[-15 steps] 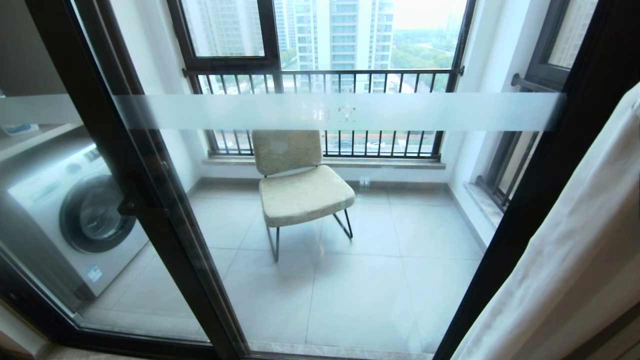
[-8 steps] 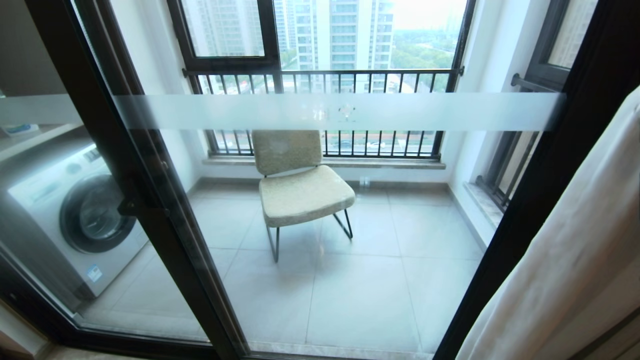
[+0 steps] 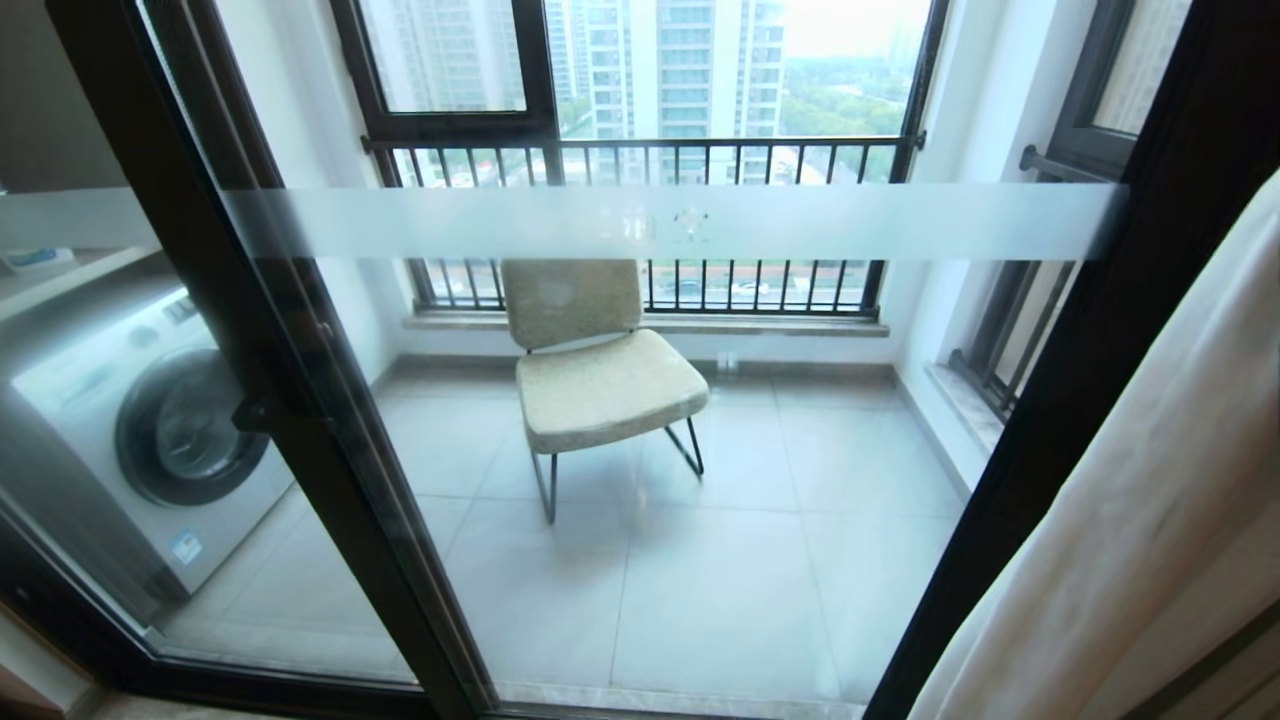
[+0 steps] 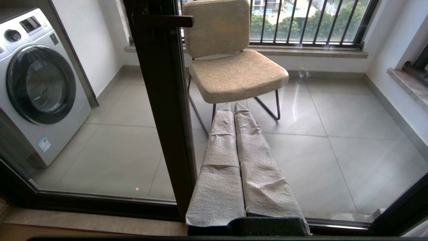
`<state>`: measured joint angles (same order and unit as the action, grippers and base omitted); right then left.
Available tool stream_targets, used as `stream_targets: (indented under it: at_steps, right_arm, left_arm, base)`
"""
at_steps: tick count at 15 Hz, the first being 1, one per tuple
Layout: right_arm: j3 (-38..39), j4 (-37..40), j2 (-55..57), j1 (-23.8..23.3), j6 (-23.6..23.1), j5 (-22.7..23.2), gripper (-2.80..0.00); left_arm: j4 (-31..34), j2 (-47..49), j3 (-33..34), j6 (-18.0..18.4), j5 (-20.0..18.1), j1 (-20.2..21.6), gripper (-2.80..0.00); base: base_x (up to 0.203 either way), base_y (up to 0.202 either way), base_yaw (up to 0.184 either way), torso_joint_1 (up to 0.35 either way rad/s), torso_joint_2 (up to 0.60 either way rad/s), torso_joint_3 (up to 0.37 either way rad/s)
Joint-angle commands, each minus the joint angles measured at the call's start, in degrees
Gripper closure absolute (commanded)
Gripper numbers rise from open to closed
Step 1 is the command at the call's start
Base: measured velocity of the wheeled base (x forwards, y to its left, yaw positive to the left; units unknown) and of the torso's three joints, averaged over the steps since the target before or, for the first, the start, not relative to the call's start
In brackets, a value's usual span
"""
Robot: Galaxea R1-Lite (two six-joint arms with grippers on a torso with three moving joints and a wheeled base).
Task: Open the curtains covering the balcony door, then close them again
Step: Close the inner curtains on both sides
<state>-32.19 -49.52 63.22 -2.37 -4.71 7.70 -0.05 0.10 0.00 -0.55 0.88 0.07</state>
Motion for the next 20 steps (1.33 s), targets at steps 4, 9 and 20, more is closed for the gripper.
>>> stream_targets:
  at_steps: [4,9,20]
  right_arm:
    - [1.0,-0.4,-0.5,-0.6,0.0,0.0,0.00]
    - [1.0,-0.4,-0.5,-1.1,0.0,0.0,0.00]
    - [1.7,-0.4,-0.3,-1.7,0.0,0.1,0.00]
  left_arm:
    - [0.0,0.0,0.0,-0.1,0.0,0.0,0.00]
    - [0.0,0.0,0.0,-0.4,0.0,0.0,0.00]
    - [-0.1,0.0,0.0,-1.3,0.0,0.0,0.00]
  base:
    - [0.000,0.062,-0.001,0.002,0.00,0.001]
    - [0.000,0.196,0.000,0.002,0.00,0.002]
    - [0.000,0.190,0.001,0.003,0.00,0.002]
